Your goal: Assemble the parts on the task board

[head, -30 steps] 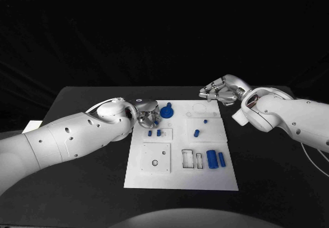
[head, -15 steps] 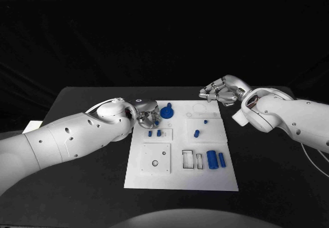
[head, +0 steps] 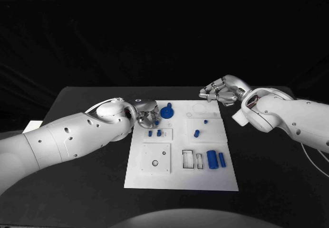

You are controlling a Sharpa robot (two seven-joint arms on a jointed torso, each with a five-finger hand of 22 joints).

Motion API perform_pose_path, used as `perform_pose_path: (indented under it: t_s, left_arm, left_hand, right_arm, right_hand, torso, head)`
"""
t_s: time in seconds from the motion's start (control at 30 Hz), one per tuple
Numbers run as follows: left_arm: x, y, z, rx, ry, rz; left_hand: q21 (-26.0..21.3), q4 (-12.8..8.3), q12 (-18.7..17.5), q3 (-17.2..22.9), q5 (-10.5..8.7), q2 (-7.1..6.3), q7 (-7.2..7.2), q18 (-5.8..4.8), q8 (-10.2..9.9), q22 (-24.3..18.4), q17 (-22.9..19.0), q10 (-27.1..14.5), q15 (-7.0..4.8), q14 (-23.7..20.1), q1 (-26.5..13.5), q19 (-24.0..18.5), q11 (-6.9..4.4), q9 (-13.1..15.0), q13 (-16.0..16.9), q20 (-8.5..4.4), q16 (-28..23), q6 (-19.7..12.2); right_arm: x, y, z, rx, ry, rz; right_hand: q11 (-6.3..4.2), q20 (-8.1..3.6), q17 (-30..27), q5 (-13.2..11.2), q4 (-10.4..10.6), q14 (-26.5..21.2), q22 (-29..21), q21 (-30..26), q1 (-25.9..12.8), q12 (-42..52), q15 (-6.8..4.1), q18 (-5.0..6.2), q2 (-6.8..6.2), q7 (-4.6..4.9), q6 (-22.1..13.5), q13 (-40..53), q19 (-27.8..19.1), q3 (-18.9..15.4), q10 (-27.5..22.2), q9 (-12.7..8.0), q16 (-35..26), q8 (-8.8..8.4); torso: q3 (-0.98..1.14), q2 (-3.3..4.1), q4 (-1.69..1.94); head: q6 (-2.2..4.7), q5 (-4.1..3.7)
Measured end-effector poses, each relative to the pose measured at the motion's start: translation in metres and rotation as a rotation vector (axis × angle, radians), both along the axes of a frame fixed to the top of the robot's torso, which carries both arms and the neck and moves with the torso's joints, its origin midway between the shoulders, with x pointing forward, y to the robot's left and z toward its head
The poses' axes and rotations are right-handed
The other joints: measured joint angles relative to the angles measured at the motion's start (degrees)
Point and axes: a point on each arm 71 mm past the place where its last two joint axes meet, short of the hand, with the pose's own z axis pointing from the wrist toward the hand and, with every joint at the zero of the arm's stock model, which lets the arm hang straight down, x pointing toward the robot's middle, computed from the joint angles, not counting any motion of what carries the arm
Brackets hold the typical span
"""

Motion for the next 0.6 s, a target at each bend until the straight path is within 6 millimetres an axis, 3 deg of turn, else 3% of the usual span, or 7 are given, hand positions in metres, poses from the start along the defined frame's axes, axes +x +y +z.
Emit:
perform_pose_path:
  t_s: [0.6]
  left_arm:
    - [-0.0003, 0.0014, 0.0, -0.004, 0.003, 0.0]
  left_hand:
    - [0.0, 0.0, 0.0, 0.0, -0.01, 0.18, -0.21, 0.0, 0.2, 0.0, -0.2, -0.2, 0.0, 0.0, 0.2, 0.0, -0.2, 0.2, 0.1, 0.0, 0.0, 0.2]
  right_arm:
    - [0.0002, -0.0002, -0.0003, 0.0, 0.001, -0.001]
  right_hand:
    - [0.0, 0.0, 0.0, 0.0, 0.0, 0.0, 0.0, 0.0, 0.0, 0.0, 0.0, 0.0, 0.0, 0.0, 0.0, -0.3, 0.0, 0.0, 0.0, -0.1, 0.0, 0.0]
  torso:
    - [-0.02, 0.0, 0.01]
  head:
    - [-0.2, 0.18]
